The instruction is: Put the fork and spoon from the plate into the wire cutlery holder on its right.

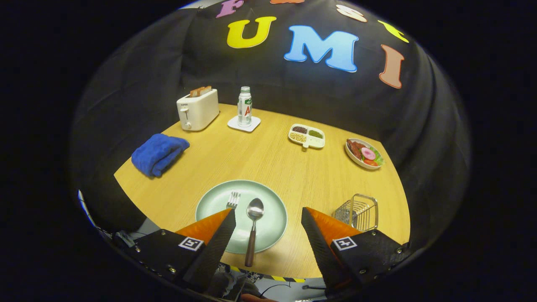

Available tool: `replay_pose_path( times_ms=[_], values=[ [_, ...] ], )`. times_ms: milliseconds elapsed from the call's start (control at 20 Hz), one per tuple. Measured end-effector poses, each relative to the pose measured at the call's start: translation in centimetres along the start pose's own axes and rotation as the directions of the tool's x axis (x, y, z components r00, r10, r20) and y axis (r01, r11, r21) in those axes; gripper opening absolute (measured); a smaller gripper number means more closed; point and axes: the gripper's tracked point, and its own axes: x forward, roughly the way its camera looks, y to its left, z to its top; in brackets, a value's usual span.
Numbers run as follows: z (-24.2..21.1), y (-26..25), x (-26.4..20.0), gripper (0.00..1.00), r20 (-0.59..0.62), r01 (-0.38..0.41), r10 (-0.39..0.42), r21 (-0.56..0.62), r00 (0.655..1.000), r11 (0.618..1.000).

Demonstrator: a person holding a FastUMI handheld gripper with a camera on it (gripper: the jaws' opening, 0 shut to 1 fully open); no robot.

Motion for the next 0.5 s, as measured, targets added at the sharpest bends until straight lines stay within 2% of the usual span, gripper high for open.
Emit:
replay_pose_path(
  times_ms=[250, 500],
  values=[
    [-2.7, 0.6, 2.2, 0.96, -0.106, -0.045, 0.041, -0.029, 0.994, 0.999],
    [-5.6, 1.6, 4.5, 0.96, -0.219, -0.085, 0.074, -0.041, 0.973, 0.995]
  ],
)
